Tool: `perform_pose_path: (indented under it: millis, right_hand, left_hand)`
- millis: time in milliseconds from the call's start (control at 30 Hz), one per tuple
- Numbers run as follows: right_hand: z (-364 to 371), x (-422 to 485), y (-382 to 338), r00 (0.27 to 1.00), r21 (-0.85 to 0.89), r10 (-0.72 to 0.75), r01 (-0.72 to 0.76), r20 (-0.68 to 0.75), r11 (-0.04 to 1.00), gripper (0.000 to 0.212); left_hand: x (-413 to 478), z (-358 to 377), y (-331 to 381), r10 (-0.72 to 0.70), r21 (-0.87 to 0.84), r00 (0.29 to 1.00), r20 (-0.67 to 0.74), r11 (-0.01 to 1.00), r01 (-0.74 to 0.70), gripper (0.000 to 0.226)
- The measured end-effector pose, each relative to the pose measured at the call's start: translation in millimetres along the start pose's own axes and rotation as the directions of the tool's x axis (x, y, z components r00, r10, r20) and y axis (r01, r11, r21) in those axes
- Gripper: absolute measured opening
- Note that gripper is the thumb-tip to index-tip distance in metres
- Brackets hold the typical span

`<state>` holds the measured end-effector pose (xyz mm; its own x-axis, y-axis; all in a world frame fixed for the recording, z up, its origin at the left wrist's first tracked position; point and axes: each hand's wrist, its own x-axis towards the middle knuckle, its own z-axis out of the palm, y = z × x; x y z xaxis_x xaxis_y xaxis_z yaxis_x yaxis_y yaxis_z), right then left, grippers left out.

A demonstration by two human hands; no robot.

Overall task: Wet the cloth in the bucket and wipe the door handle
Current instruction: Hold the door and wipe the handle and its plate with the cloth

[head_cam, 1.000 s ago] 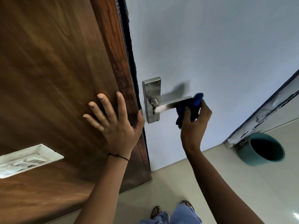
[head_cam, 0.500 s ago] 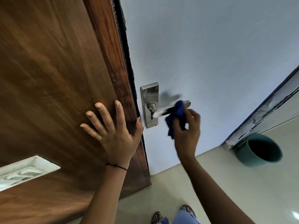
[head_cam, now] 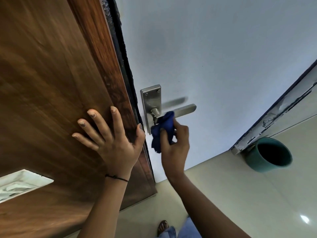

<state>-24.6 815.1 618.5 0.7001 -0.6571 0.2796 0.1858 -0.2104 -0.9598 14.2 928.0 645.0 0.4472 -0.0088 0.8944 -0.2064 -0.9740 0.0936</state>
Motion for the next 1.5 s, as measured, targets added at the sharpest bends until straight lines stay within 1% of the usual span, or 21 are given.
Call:
perform_pose_path:
  millis: [100,167,233,300,367,433,467,533,600,700,767,833,967,1000,1100,1167,1233,1300,1367,1467,1500]
  right_hand:
    - [-2.8,-4.9,3.8,0.984,-0.082,-0.051,0.066,0.173,0.994,0.035]
    - [-10.9,-3.9,2.3,0.930,-0.143,-0.181,0.236,0.319,0.961,0.040]
    - [-20.3,-0.6,-1.2,0.856,-0.222,-0.326,0.436,0.401,0.872,0.044]
    - [-28.9,7.7,-6.7,0.843,-0.298,-0.416,0.516,0.341,0.803,0.049]
    - [-36.7,20.6,-14.4,0.862,-0.355,-0.461,0.507,0.210,0.786,0.053]
    - [-40.0,33.8,-24.8,0.857,-0.408,-0.489,0.509,0.162,0.758,0.052]
    - [-38.3,38.7,-30.1,0.837,-0.434,-0.510,0.541,0.197,0.720,0.047]
    - [-27.1,43.8,-40.8,0.755,-0.465,-0.550,0.655,0.357,0.596,0.037]
    - [-11.0,43.0,-51.2,0.677,-0.508,-0.510,0.735,0.530,0.448,0.031]
    - [4.3,44.4,-61.5,0.678,-0.624,-0.346,0.734,0.648,0.268,0.026]
    - [6.5,48.3,-65.7,0.679,-0.649,-0.293,0.732,0.673,0.206,0.023]
    - [7.0,53.6,-71.4,0.695,-0.660,-0.240,0.719,0.677,0.218,0.030]
    - [-2.7,86.1,-73.8,0.783,-0.737,-0.117,0.617,0.611,0.277,0.026]
    - [-10.9,98.2,-71.6,0.798,-0.740,-0.067,0.583,0.599,0.334,0.025]
    - [-38.4,123.5,-67.5,0.786,-0.635,0.136,0.369,0.603,0.679,0.021]
    - [-47.0,130.5,-65.5,0.771,-0.518,0.174,0.226,0.612,0.825,0.018]
    - [-51.6,138.8,-58.6,0.803,-0.395,0.197,0.051,0.562,0.917,0.021]
    - [-58.3,146.7,-46.8,0.838,-0.282,0.258,-0.130,0.481,0.951,0.020]
    - [-64.6,146.4,-32.3,0.852,-0.183,0.341,-0.290,0.398,0.939,0.018]
    - [-64.4,129.1,-12.5,0.822,0.133,0.451,-0.519,0.348,0.844,0.009]
    - [-62.0,122.6,-7.7,0.815,0.250,0.469,-0.559,0.341,0.791,0.013]
  left_hand:
    - [0.2,-0.5,-0.4,-0.003,0.000,1.000,0.009,1.000,0.003,0.090]
    - [-0.6,-0.2,0.2,-0.002,0.006,1.000,0.007,1.000,0.002,0.089]
    - [-0.3,0.2,0.1,-0.001,0.011,1.000,0.009,1.000,0.001,0.089]
    - [-0.1,1.3,-0.9,-0.001,0.010,1.000,0.005,1.000,0.001,0.089]
    - [-0.6,2.1,-1.0,-0.003,0.011,1.000,-0.002,1.000,0.003,0.088]
    - [-1.2,3.1,-0.6,-0.008,0.013,1.000,-0.006,1.000,0.008,0.088]
    - [-1.2,3.5,-0.6,-0.009,0.015,1.000,-0.006,1.000,0.009,0.088]
    - [-1.4,3.7,-1.0,-0.003,0.017,1.000,-0.004,1.000,0.003,0.088]
    - [-1.8,3.2,-1.8,0.003,0.023,1.000,-0.005,1.000,-0.003,0.088]
    - [-1.5,3.3,-1.9,0.002,0.032,1.000,-0.006,0.999,-0.002,0.091]
    - [-1.4,3.6,-2.2,0.001,0.027,1.000,-0.008,1.000,-0.001,0.093]
    - [-1.8,3.8,-3.3,0.001,0.025,1.000,-0.010,1.000,-0.001,0.095]
    - [-2.0,3.2,-4.1,0.007,0.027,1.000,-0.003,1.000,-0.007,0.090]
    - [-1.9,3.2,-3.4,0.008,0.028,1.000,-0.002,1.000,-0.008,0.089]
    - [-2.5,4.9,-2.0,0.014,0.032,1.000,-0.013,0.999,-0.013,0.089]
    - [-2.9,5.7,-2.7,0.018,0.043,1.000,-0.020,0.999,-0.017,0.090]
    - [-3.3,5.8,-3.7,0.020,0.043,1.000,-0.018,0.999,-0.019,0.091]
    - [-3.3,6.0,-3.6,0.022,0.041,1.000,-0.014,0.999,-0.021,0.091]
    - [-3.7,6.1,-3.7,0.022,0.041,1.000,-0.014,0.999,-0.022,0.091]
    - [-3.8,6.3,-4.6,0.022,0.050,1.000,-0.016,0.999,-0.021,0.091]
    - [-3.5,6.1,-4.4,0.024,0.054,1.000,-0.014,0.998,-0.023,0.091]
